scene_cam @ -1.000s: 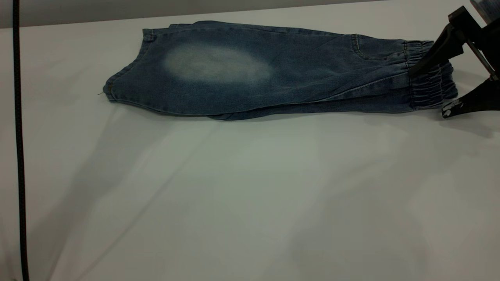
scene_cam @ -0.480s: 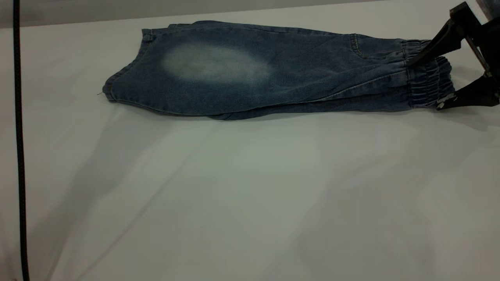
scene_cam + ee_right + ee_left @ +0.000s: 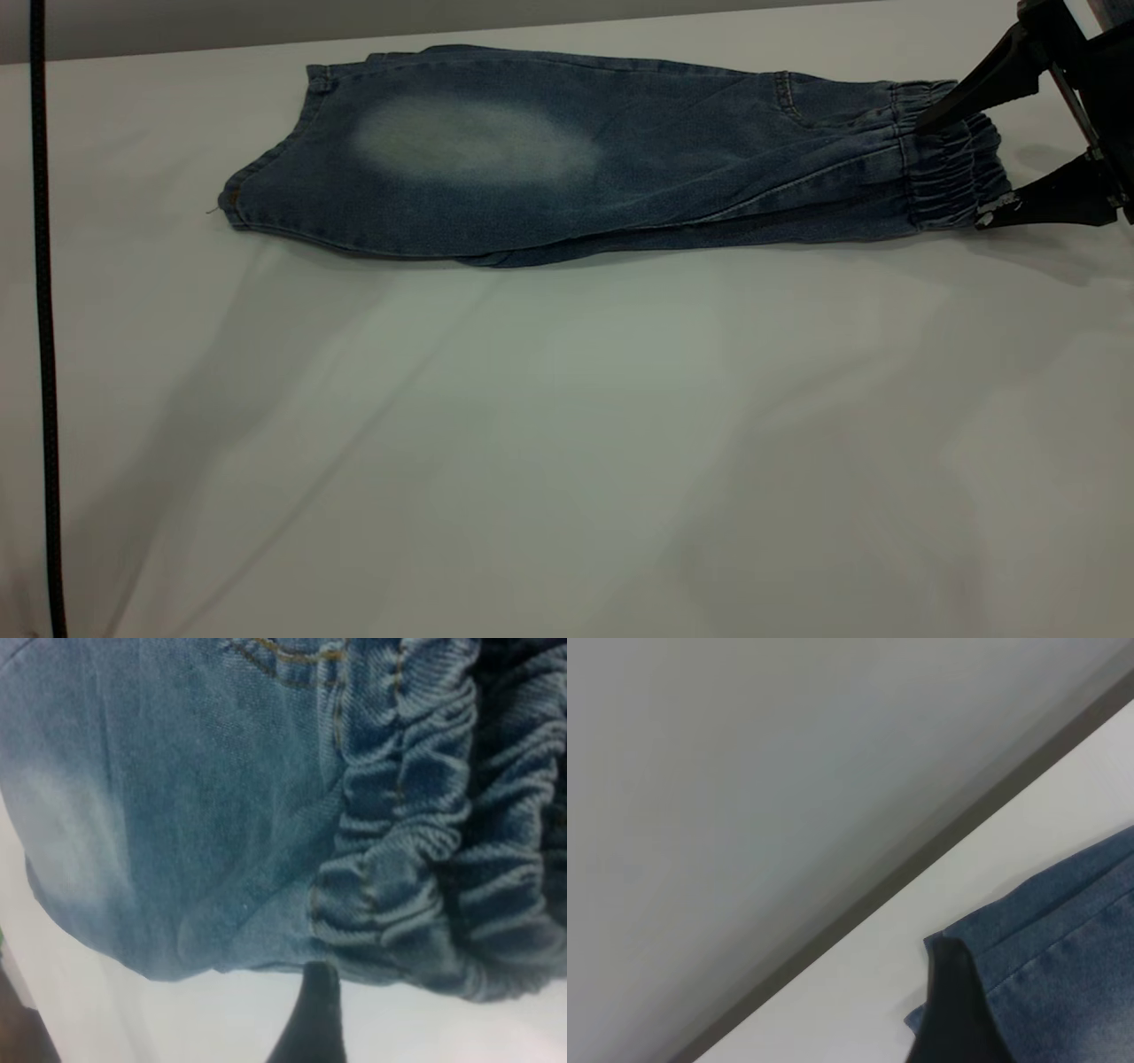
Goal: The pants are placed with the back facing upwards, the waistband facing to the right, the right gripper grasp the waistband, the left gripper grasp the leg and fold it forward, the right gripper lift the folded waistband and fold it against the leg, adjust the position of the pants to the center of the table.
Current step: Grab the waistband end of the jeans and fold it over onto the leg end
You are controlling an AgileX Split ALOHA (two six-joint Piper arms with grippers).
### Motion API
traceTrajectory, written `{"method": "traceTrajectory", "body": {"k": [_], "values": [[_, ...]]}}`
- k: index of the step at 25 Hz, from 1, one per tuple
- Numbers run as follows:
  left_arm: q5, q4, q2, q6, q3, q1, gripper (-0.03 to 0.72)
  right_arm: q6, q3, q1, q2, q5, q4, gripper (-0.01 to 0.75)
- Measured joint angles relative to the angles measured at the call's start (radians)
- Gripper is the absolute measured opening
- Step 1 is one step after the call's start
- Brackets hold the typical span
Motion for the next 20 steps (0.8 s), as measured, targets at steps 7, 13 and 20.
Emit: {"method": "traceTrajectory", "body": {"k": [7,13,20], "values": [[-0.003,0.000,0.000,0.000,0.000,0.000,0.434,-0.039,0.000,0.000,0.000,0.045,-0.094,0.594],[-0.003,0.000,0.000,0.001,0.000,0.000,0.434,-0.020,0.000,0.000,0.000,0.035,-0.017,0.594],[0.005,0.002,0.000,0.000,0.000,-0.004,0.434,0.067,0.000,0.000,0.000,0.010,0.093,0.594]]}}
